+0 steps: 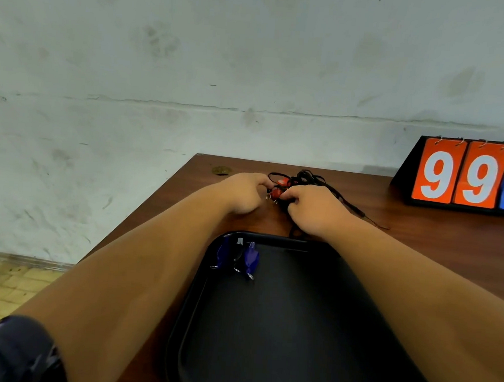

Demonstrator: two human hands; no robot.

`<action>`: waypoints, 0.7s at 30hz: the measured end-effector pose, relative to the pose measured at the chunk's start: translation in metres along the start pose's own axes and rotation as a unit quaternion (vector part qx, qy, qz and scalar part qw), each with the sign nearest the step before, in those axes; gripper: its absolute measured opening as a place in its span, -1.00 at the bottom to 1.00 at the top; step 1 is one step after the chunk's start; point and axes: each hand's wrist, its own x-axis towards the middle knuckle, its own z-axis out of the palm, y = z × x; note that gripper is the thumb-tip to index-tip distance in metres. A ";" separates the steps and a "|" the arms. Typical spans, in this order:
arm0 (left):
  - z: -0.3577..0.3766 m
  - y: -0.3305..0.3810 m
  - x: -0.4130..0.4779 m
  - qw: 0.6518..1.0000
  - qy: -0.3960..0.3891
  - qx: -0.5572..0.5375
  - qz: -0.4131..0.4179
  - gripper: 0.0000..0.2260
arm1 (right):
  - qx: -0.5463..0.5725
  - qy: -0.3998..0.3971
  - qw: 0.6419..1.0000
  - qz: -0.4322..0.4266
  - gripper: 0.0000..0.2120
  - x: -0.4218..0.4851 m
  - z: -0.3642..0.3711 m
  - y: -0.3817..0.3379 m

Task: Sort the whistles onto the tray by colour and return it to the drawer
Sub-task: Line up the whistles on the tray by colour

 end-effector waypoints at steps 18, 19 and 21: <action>0.017 0.003 0.023 0.996 0.058 0.057 0.033 -0.78 | -0.034 -0.009 0.999 0.010 -0.54 0.012 0.000 0.018; 0.017 0.003 0.021 0.996 0.065 0.061 0.032 -0.79 | -0.036 -0.006 0.999 0.010 -0.56 0.012 0.000 0.019; 0.015 0.002 0.018 0.995 0.075 0.057 0.023 -0.83 | -0.036 0.004 0.999 0.008 -0.60 0.010 -0.001 0.021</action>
